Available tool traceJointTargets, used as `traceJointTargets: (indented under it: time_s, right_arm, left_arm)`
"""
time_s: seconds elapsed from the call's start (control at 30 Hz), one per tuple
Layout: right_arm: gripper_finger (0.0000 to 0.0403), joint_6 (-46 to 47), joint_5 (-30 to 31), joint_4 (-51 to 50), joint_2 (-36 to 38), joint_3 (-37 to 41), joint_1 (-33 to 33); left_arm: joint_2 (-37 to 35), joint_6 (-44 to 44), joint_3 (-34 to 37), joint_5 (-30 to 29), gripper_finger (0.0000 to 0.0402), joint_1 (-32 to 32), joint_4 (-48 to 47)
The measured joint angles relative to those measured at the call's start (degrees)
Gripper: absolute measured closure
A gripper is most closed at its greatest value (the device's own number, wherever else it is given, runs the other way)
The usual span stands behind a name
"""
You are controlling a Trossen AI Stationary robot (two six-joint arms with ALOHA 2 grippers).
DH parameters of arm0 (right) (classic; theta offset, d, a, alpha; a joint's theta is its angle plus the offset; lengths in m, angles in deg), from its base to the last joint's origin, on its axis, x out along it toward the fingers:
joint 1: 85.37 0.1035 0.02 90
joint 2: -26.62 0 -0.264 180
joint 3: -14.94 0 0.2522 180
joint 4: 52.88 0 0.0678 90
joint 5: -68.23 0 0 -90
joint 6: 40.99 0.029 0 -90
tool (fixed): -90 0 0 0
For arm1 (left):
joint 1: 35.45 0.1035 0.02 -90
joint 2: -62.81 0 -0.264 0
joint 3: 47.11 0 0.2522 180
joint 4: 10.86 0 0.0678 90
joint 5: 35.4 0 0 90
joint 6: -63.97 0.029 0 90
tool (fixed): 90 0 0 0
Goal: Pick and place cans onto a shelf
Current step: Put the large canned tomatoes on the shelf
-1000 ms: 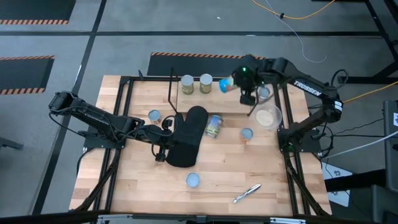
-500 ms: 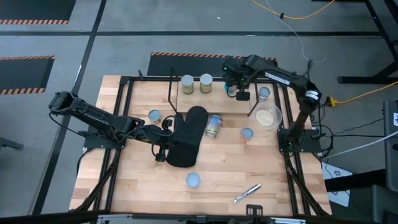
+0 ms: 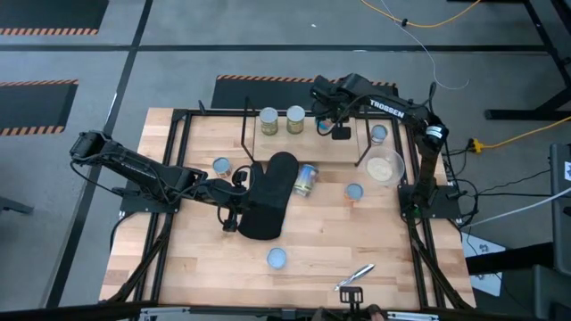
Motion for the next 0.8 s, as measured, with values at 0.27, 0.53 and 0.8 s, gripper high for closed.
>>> traceJointTargets:
  time_s: [0.27,0.53,0.8]
  right_arm:
    - [0.0403,-2.99,-0.06,0.07,-0.92,-0.09,0.27]
    - [0.0403,-3.16,-0.07,0.48,-1.80,-0.09,0.44]
    - [0.0403,-3.16,-0.09,0.59,-1.84,-0.09,0.44]
  left_arm:
    - [0.00,0.00,0.00,0.00,0.0388,0.00,-0.02]
    - [0.00,0.02,0.00,0.00,0.0388,0.00,-0.02]
    - [0.00,0.09,0.00,0.00,0.0388,0.00,-0.02]
